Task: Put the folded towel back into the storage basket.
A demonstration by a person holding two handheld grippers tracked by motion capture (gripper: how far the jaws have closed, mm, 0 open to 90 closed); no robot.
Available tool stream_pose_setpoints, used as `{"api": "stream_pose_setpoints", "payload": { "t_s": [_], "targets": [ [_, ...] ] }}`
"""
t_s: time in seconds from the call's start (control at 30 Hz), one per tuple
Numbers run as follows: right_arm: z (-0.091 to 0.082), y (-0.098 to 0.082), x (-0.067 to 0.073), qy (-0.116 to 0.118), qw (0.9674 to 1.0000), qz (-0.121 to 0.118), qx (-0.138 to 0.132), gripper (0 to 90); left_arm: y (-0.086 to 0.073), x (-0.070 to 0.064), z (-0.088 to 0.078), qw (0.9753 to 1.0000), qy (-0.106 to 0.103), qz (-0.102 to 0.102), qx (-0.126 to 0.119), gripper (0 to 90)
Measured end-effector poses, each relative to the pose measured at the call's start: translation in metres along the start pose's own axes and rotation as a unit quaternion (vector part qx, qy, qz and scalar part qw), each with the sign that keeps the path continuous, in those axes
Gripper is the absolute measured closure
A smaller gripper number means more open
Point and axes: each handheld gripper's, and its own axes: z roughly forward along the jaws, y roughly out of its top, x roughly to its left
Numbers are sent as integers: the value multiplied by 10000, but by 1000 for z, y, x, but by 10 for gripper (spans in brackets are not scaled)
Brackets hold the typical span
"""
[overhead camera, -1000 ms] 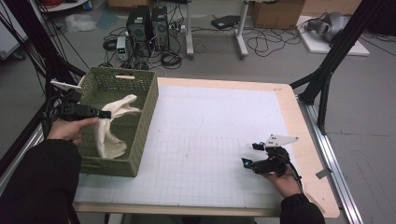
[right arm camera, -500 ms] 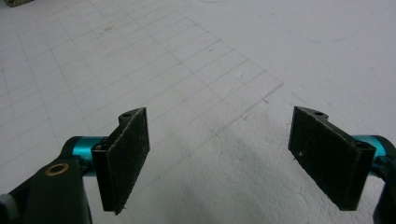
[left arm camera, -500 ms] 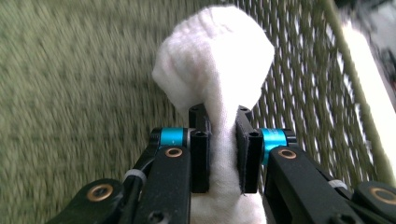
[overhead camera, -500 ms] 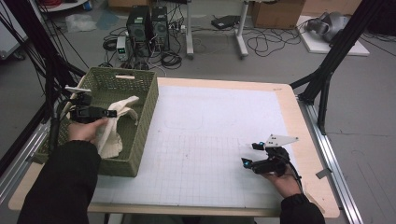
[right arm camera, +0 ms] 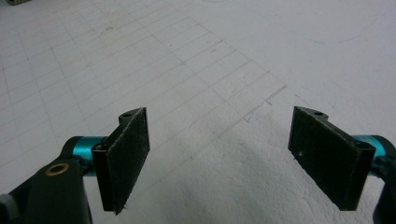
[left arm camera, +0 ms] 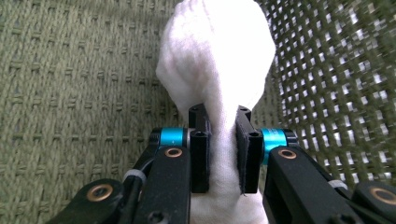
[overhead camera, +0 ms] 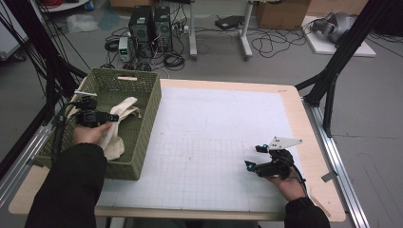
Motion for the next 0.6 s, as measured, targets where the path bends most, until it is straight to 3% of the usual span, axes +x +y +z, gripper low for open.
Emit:
{"api": "stream_pose_setpoints", "payload": {
  "t_s": [0.23,0.3,0.33,0.37,0.43,0.5,0.6],
  "targets": [
    [0,0,0,4,10000,-16,-19,197,-2,-2,6,9988,278,148,384,786],
    [0,0,0,5,10000,3,-7,197,-3,-4,11,9966,377,337,656,777],
    [0,0,0,8,10000,-20,-26,198,-4,-7,15,9932,482,553,901,774],
    [0,0,0,7,10000,-17,-25,198,-4,-8,17,9914,511,642,1017,774],
    [1,0,1,18,10000,-22,-24,199,-6,-12,23,9887,486,710,1229,773],
    [0,1,1,19,10000,-28,-16,199,-7,-13,27,9844,589,831,1432,772],
    [0,1,1,18,10000,-20,-25,199,-8,-13,30,9826,634,829,1537,768]
  ]
}}
